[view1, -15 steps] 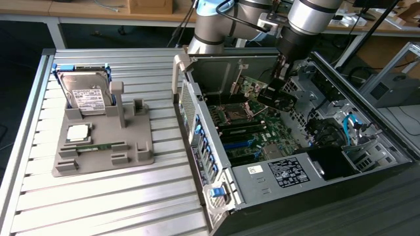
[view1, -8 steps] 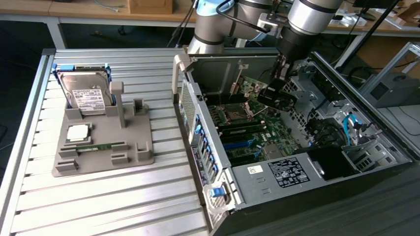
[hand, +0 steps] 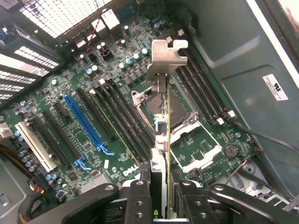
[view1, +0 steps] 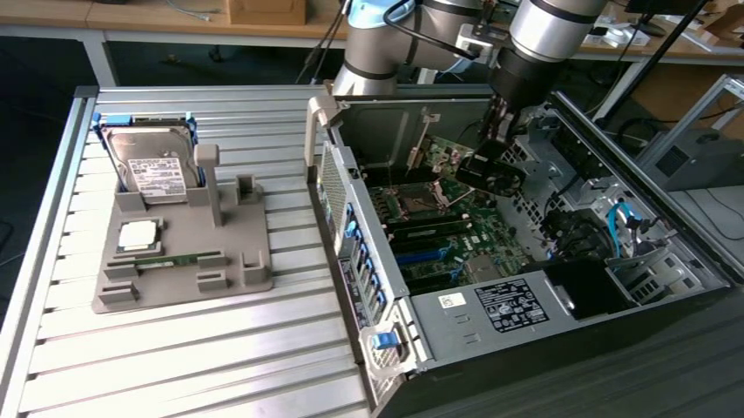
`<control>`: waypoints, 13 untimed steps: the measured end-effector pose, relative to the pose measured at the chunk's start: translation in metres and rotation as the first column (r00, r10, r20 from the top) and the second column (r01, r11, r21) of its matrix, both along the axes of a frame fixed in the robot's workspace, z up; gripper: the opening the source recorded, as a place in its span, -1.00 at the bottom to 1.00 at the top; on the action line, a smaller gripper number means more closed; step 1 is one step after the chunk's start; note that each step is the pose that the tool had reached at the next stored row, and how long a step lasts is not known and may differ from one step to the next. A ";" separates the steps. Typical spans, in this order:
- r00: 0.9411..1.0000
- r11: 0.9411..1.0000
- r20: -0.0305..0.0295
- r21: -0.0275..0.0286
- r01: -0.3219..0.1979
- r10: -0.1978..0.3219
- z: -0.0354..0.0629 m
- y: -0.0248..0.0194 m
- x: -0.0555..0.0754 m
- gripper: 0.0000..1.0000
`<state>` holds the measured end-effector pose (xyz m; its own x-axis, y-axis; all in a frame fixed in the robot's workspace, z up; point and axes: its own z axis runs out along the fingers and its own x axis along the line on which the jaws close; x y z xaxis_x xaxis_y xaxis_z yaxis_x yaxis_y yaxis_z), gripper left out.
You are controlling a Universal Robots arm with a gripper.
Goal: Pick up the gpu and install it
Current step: 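Insert the gpu into the slot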
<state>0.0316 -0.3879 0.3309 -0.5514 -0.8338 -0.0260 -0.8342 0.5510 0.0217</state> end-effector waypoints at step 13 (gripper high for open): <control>0.999 0.999 0.000 0.000 -0.040 0.040 -0.0004 0.0000 0.000 -0.47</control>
<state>0.0316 -0.3879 0.3305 -0.5179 -0.8551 -0.0260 -0.8554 0.5174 0.0217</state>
